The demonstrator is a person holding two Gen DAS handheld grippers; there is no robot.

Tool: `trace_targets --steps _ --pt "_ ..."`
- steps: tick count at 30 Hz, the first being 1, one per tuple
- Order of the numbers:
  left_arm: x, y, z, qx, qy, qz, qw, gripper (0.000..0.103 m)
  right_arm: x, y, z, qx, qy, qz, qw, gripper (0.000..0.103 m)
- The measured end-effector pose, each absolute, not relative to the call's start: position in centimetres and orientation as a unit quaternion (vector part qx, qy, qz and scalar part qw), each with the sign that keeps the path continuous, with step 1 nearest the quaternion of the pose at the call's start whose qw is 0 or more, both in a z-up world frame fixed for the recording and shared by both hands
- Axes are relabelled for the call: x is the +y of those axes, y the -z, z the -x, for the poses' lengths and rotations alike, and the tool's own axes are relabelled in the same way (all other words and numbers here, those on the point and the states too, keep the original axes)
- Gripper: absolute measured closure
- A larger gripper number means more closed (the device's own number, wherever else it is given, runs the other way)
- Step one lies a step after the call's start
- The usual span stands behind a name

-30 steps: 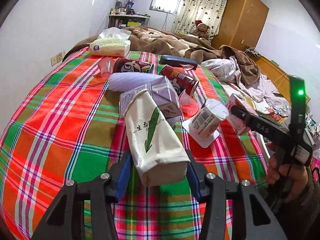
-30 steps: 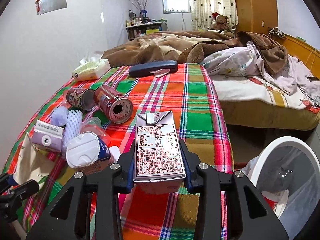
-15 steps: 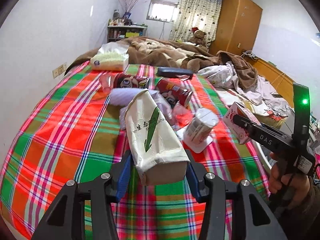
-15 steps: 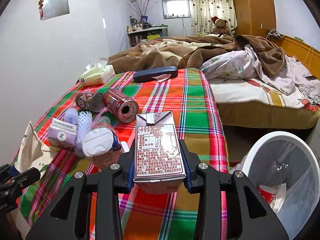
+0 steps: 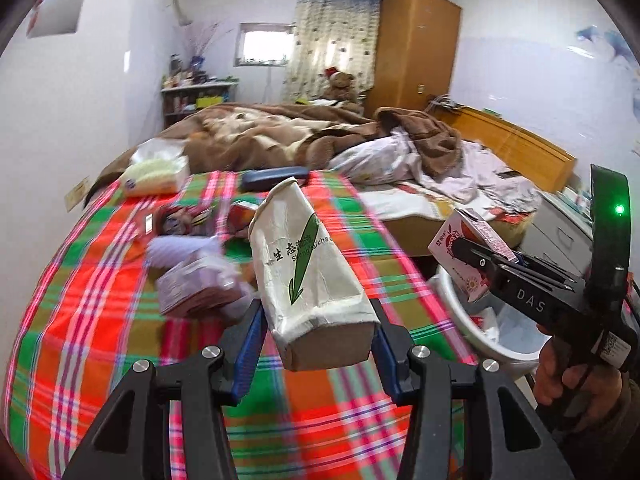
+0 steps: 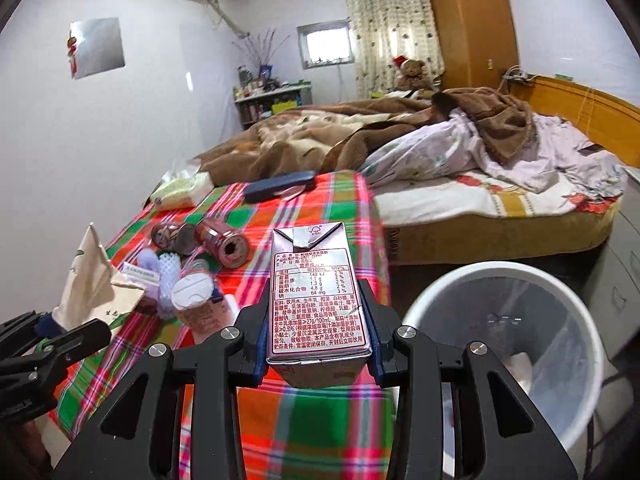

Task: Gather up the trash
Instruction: 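Carry the carton and cloth bag over the white bin and release them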

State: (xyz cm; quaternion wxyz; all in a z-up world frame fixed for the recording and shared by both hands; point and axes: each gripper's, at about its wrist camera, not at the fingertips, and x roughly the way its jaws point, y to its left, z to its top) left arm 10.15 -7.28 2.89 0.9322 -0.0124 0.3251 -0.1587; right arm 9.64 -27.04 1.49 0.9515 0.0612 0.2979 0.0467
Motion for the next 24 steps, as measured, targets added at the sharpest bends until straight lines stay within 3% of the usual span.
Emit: trace_targets --steps 24 --pt "-23.7 -3.1 -11.2 0.328 0.335 -0.051 0.882 0.053 -37.5 -0.8 -5.6 0.296 0.111 -0.110 0.942 0.064"
